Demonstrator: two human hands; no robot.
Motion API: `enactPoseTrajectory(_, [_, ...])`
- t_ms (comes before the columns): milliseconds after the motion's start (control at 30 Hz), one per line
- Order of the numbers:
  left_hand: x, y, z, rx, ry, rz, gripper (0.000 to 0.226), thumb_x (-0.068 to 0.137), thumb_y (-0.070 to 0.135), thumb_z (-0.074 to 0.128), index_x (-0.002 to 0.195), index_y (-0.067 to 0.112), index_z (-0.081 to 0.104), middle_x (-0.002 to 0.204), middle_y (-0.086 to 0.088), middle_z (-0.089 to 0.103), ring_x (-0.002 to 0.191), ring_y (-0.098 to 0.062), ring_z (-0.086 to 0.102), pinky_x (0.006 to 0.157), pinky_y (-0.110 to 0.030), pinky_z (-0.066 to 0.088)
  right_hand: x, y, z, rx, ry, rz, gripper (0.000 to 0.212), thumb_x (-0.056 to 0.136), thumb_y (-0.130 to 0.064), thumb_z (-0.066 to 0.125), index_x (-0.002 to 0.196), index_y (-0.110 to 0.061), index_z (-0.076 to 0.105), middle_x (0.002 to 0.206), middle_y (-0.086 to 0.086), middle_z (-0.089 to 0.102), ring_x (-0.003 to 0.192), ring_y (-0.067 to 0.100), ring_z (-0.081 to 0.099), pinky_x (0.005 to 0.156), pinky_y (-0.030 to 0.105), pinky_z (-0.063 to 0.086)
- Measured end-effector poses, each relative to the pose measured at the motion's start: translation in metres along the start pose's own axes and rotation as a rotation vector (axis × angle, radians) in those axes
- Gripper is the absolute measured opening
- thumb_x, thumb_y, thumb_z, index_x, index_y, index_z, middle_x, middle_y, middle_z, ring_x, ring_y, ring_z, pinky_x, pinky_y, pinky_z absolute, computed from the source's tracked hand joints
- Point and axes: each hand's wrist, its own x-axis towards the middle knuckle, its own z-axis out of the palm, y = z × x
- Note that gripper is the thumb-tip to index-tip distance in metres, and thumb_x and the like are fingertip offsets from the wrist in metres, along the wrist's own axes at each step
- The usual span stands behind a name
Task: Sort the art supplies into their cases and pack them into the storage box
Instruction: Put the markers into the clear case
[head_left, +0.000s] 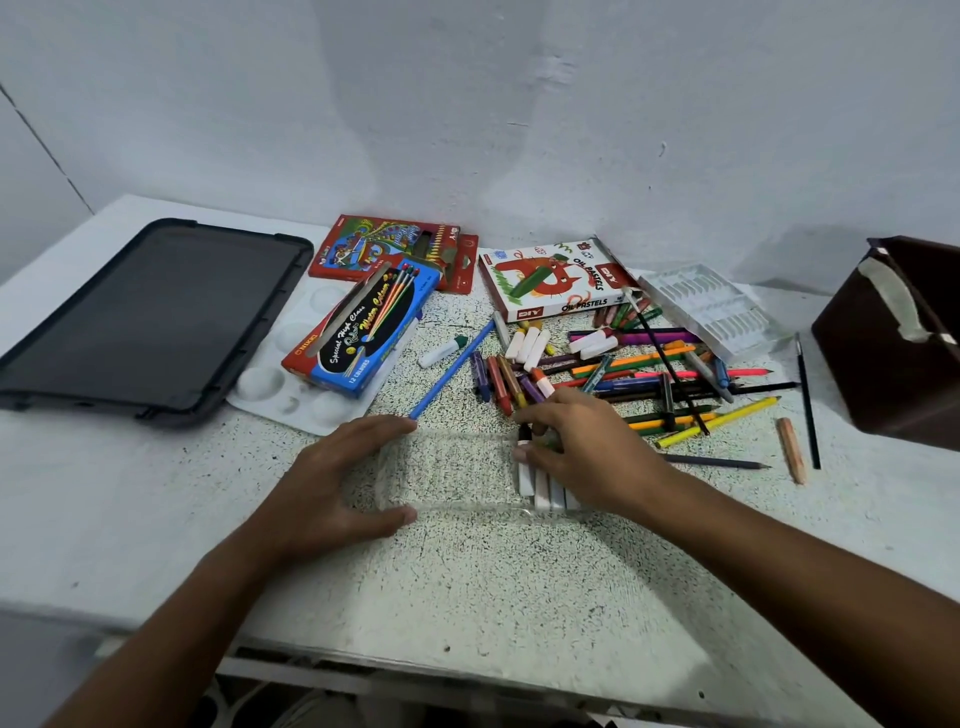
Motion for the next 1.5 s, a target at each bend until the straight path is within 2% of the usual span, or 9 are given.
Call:
enactPoseTrajectory(100, [0.0, 0.0, 0.001, -0.006, 0.003, -0.004, 0.077, 0.064, 0.057, 0.076, 0.133, 0.029, 0.055, 0.134, 0.013, 0.055, 0.126, 0.003, 0.048, 0.105, -0.011, 0.034, -0.002, 0.002, 0.002, 0.01, 0.014, -0.007, 0.043, 0.089, -0.034, 0.062, 0.13, -0.019, 0.056, 0.113, -0.004, 0.051, 0.096, 0.007, 0.042, 0.079, 0.018, 0.033])
enactPoseTrajectory(267, [0.0, -0.001, 0.001, -0.006, 0.005, -0.001, 0.076, 0.064, 0.056, 0.077, 0.132, 0.032, 0.054, 0.134, 0.015, 0.054, 0.126, 0.004, 0.047, 0.104, -0.008, 0.032, -0.009, 0.003, 0.008, 0.001, -0.007, 0.007, 0.048, 0.087, -0.038, 0.063, 0.132, -0.024, 0.054, 0.119, -0.005, 0.049, 0.113, 0.014, 0.04, 0.092, 0.029, 0.038])
enactPoseTrajectory(700, [0.0, 0.0, 0.001, 0.006, -0.005, -0.018, 0.076, 0.064, 0.059, 0.076, 0.133, 0.034, 0.053, 0.135, 0.015, 0.053, 0.125, 0.004, 0.047, 0.102, -0.005, 0.031, -0.006, 0.005, 0.002, 0.056, -0.044, 0.006, 0.028, 0.086, -0.039, 0.062, 0.11, -0.024, 0.062, 0.108, -0.006, 0.05, 0.102, 0.011, 0.044, 0.086, 0.027, 0.042])
enactPoseTrajectory(800, [0.0, 0.002, 0.0, -0.007, -0.013, -0.003, 0.078, 0.064, 0.058, 0.077, 0.134, 0.031, 0.053, 0.135, 0.016, 0.053, 0.126, 0.004, 0.047, 0.102, -0.006, 0.032, 0.011, 0.011, -0.01, 0.122, 0.071, 0.053, 0.02, 0.093, -0.032, 0.057, 0.109, -0.022, 0.062, 0.106, -0.004, 0.06, 0.09, 0.01, 0.055, 0.081, 0.031, 0.05])
enactPoseTrajectory(900, [-0.001, 0.003, -0.001, -0.009, -0.038, 0.01, 0.081, 0.063, 0.056, 0.077, 0.136, 0.033, 0.05, 0.14, 0.018, 0.049, 0.13, 0.005, 0.043, 0.103, -0.004, 0.029, 0.035, 0.02, -0.023, 0.094, 0.146, 0.137, 0.026, 0.095, -0.028, 0.057, 0.117, -0.014, 0.062, 0.11, 0.003, 0.066, 0.092, 0.017, 0.06, 0.074, 0.027, 0.045])
enactPoseTrajectory(1100, [-0.002, 0.0, -0.003, -0.027, -0.05, 0.021, 0.078, 0.066, 0.044, 0.075, 0.138, 0.037, 0.047, 0.141, 0.015, 0.05, 0.132, 0.001, 0.043, 0.107, -0.01, 0.031, 0.06, 0.03, -0.022, -0.045, 0.003, 0.216, 0.029, 0.091, -0.032, 0.063, 0.113, -0.014, 0.059, 0.107, 0.008, 0.066, 0.098, 0.025, 0.06, 0.081, 0.034, 0.05])
enactPoseTrajectory(1267, [-0.002, -0.002, -0.002, -0.021, -0.03, -0.011, 0.083, 0.065, 0.054, 0.074, 0.139, 0.044, 0.039, 0.141, 0.017, 0.05, 0.131, 0.002, 0.043, 0.107, -0.022, 0.034, 0.061, 0.029, -0.02, -0.032, 0.003, 0.183, 0.028, 0.09, -0.022, 0.064, 0.116, -0.014, 0.06, 0.113, 0.009, 0.066, 0.102, 0.026, 0.061, 0.087, 0.039, 0.052])
enactPoseTrajectory(1367, [-0.002, -0.003, -0.002, -0.014, -0.024, -0.006, 0.083, 0.065, 0.059, 0.074, 0.139, 0.044, 0.04, 0.14, 0.017, 0.05, 0.13, 0.002, 0.045, 0.105, -0.026, 0.036, 0.059, 0.03, -0.019, -0.003, 0.026, 0.177, 0.029, 0.091, -0.018, 0.063, 0.119, -0.014, 0.061, 0.116, 0.009, 0.067, 0.102, 0.025, 0.062, 0.088, 0.036, 0.052])
enactPoseTrajectory(1500, [-0.003, -0.004, -0.002, -0.005, -0.021, -0.001, 0.081, 0.065, 0.062, 0.074, 0.137, 0.042, 0.045, 0.14, 0.018, 0.05, 0.129, 0.004, 0.044, 0.105, -0.015, 0.034, 0.052, 0.026, -0.032, 0.162, 0.111, 0.171, 0.026, 0.093, -0.016, 0.06, 0.119, -0.015, 0.062, 0.11, 0.003, 0.068, 0.093, 0.015, 0.062, 0.077, 0.023, 0.048])
